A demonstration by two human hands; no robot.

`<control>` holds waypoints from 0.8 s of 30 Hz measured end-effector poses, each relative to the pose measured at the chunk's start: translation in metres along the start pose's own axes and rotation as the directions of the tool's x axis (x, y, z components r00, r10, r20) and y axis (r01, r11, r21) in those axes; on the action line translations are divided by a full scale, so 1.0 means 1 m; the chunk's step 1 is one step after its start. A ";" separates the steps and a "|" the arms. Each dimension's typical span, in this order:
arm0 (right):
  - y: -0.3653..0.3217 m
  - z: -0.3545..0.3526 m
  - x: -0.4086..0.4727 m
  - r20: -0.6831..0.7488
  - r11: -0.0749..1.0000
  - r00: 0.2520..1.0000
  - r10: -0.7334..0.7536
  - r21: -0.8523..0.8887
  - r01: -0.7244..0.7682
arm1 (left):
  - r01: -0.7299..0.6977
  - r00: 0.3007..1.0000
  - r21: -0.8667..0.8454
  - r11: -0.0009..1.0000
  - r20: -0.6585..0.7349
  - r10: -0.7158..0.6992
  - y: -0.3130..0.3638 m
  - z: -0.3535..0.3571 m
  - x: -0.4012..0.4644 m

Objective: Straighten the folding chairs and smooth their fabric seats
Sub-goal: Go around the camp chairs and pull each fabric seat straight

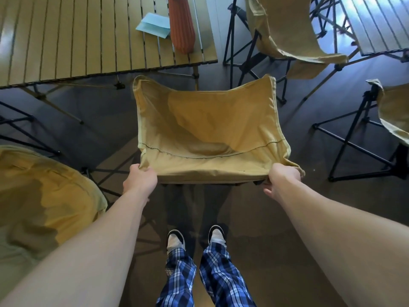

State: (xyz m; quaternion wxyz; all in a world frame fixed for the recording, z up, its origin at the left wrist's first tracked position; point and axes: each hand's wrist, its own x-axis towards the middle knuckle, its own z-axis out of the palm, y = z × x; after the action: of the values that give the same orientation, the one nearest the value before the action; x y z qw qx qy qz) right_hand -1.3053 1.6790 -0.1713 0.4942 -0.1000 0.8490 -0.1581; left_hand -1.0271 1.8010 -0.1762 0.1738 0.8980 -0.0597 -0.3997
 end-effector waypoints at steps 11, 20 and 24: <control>0.031 0.072 -0.141 0.289 0.928 0.948 -0.136 -0.299 0.224 | 0.031 0.999 -0.165 0.986 0.028 -0.027 -0.056 -0.085 -0.027; 0.163 0.161 -0.325 0.642 0.693 0.747 -0.171 -0.460 0.555 | 0.114 0.983 -0.173 0.978 -0.121 -0.136 -0.242 -0.271 -0.035; 0.275 0.207 -0.406 0.684 0.619 0.718 -0.126 -0.512 0.596 | 0.221 0.921 -0.007 0.975 -0.327 -0.211 -0.357 -0.346 -0.051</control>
State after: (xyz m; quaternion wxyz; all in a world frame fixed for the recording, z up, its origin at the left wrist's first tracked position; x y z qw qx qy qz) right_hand -0.9291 2.0318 -0.0401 0.6077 -0.5030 0.6038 0.1149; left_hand -0.8176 2.2381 -0.0548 0.1225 0.9552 0.0633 -0.2618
